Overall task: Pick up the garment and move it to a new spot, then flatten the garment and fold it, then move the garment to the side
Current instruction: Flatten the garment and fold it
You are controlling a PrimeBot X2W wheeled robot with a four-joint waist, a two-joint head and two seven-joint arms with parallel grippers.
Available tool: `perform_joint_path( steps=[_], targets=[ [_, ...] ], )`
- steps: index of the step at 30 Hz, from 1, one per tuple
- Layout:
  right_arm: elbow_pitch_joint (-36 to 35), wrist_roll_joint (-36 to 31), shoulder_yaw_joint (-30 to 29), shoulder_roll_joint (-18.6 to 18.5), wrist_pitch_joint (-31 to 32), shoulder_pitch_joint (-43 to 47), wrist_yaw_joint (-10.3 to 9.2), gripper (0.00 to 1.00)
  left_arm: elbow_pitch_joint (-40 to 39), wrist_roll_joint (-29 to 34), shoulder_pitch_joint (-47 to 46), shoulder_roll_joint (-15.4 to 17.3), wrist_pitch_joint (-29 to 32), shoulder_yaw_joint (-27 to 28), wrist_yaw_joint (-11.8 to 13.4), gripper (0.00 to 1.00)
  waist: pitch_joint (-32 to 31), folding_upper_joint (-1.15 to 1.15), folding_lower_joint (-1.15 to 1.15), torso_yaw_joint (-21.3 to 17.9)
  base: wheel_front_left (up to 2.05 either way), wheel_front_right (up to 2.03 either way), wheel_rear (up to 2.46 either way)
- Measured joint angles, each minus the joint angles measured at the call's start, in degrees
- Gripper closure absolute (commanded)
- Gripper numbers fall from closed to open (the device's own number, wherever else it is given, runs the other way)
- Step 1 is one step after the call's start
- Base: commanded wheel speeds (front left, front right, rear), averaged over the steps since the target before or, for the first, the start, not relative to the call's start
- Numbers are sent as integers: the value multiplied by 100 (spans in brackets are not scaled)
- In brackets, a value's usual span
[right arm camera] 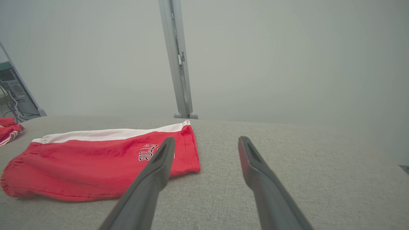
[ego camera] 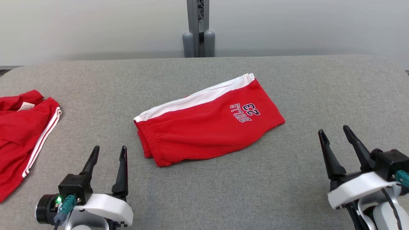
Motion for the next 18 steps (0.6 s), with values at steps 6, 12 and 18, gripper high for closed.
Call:
perform_joint_path(
  steps=[6, 12, 18],
  targets=[
    [-623, -135, -279, 183, 365, 455, 0, 0, -151, 5, 130, 86, 160, -49, 76, 0, -28, 0, 0, 33, 0, 0, 0],
    [-961, -255, -358, 297, 570, 563, 0, 0, -247, 8, 125, 105, 218, -83, 100, 0, 45, 0, 0, 65, 0, 0, 0],
    [-1093, -274, -368, 333, 665, 561, 0, 0, -269, 5, 98, 103, 226, -98, 101, 0, 114, 0, 0, 117, 0, 0, 0]
  ],
)
